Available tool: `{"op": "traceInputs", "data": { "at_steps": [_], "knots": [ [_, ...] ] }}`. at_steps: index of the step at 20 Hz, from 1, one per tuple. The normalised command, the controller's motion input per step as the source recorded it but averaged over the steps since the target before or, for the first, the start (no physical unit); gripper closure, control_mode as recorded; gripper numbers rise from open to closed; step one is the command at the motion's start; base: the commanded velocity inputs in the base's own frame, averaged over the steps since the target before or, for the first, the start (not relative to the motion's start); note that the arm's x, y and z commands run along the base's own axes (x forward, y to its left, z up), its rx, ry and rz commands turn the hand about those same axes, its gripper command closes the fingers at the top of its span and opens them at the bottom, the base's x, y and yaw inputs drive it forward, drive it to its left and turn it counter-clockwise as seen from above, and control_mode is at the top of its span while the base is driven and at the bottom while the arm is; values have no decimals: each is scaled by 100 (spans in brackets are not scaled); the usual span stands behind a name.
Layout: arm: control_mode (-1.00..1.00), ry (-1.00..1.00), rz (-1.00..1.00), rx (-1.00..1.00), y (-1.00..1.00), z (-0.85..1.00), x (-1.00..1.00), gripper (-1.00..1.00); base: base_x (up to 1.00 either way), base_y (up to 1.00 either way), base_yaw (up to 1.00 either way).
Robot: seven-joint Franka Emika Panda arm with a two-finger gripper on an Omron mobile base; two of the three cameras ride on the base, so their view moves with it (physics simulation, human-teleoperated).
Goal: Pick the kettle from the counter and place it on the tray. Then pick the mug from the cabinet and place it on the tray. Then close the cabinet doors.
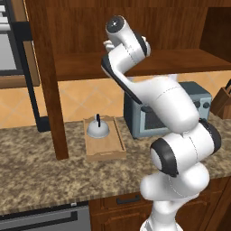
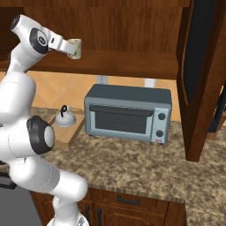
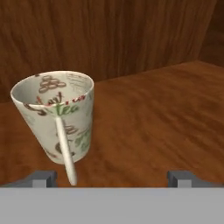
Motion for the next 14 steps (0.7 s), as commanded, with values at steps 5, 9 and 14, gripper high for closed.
{"op": "traceInputs", "data": {
  "at_steps": [5,9,14],
  "knots": [
    [-100,9,0,0,20,-8,46,-100,0,0,0],
    [-100,1,0,0,19,-3,46,-100,0,0,0],
    [-100,0,0,0,0,0,19,-100,0,0,0]
  ]
}}
